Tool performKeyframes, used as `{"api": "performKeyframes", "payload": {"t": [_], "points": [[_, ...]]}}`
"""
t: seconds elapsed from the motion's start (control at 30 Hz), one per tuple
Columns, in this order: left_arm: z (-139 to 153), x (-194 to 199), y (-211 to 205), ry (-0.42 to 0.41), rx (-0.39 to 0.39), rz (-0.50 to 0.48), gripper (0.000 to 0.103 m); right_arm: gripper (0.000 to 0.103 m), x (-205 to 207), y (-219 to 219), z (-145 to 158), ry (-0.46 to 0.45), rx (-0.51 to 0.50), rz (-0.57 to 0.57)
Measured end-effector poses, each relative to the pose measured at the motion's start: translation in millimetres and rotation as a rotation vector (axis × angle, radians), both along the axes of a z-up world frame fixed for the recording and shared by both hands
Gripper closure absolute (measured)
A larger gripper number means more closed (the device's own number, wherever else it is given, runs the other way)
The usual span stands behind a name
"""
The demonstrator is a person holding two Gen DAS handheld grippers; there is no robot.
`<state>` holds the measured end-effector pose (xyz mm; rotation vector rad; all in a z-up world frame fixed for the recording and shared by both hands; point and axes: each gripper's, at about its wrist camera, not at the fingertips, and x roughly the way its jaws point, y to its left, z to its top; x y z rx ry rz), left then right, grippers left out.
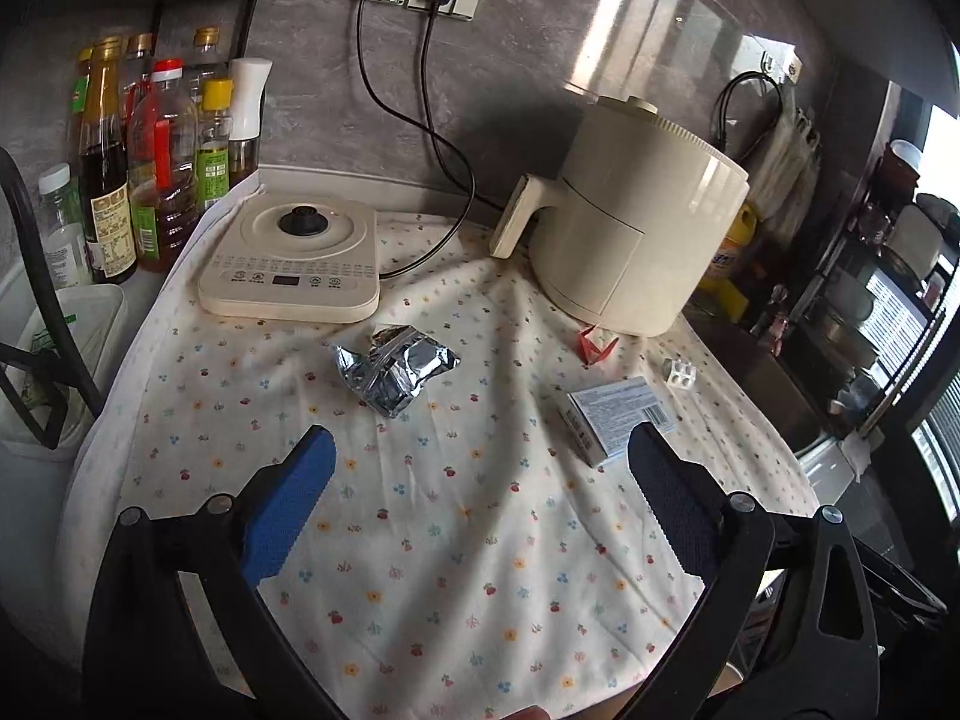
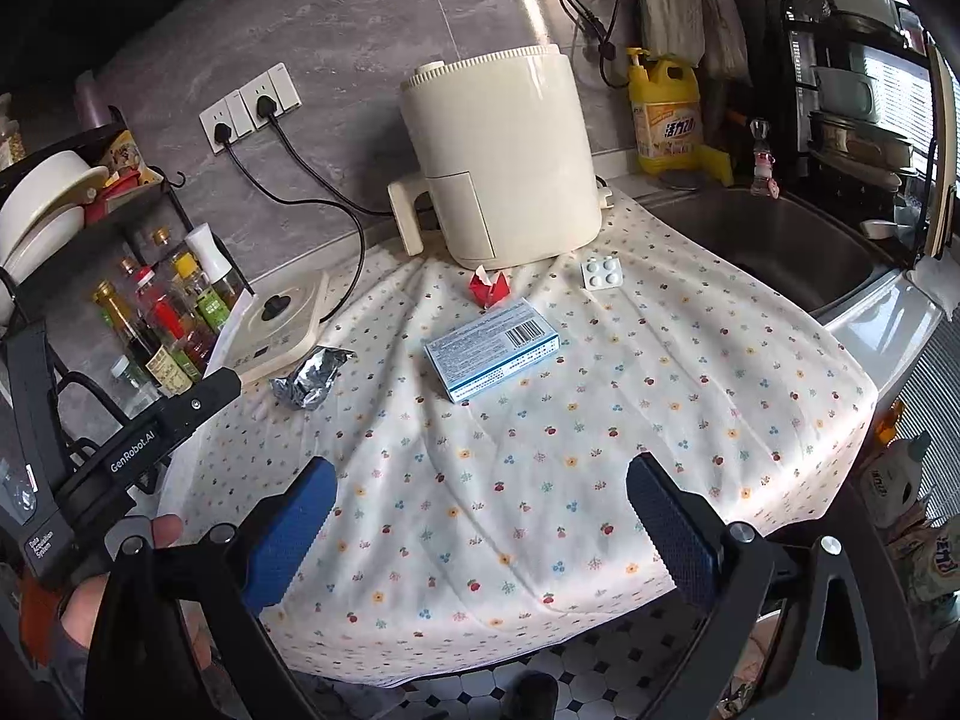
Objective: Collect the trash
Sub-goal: 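Raise both open tools back over the counter toward the silver wrapper, then grasp the silver foil bag with the left tool while the right tool grasps the red wrapper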
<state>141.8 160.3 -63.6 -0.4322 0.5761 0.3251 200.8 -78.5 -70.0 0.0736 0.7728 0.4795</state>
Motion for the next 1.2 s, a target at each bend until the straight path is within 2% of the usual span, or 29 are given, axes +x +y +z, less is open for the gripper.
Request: {"api": "performKeyframes", "payload": {"t": [0.5, 0.83, 0.9, 0.93, 0.97, 1.03, 1.2], "points": [[-43, 74, 70, 0.09, -0.039, 0.043, 0.006, 0.008, 73, 49, -29, 0.055, -0.036, -0.046], [-76, 118, 94, 0.212, -0.046, 0.047, 0.007, 0.008, 108, 75, -35, 0.062, -0.038, -0.068], [-80, 125, 92, 0.231, -0.046, 0.033, 0.027, 0.009, 113, 78, -35, 0.062, -0.038, -0.069], [-83, 129, 92, 0.252, -0.053, 0.021, 0.052, 0.01, 116, 79, -35, 0.064, -0.036, -0.068], [-86, 134, 91, 0.269, -0.06, 0.013, 0.061, 0.011, 119, 81, -35, 0.068, -0.035, -0.067], [-83, 138, 89, 0.252, -0.051, 0.006, 0.071, 0.014, 125, 85, -35, 0.071, -0.038, -0.059], [-71, 154, 83, 0.214, -0.024, -0.004, 0.074, 0.027, 139, 93, -35, 0.078, -0.038, -0.048]]}}
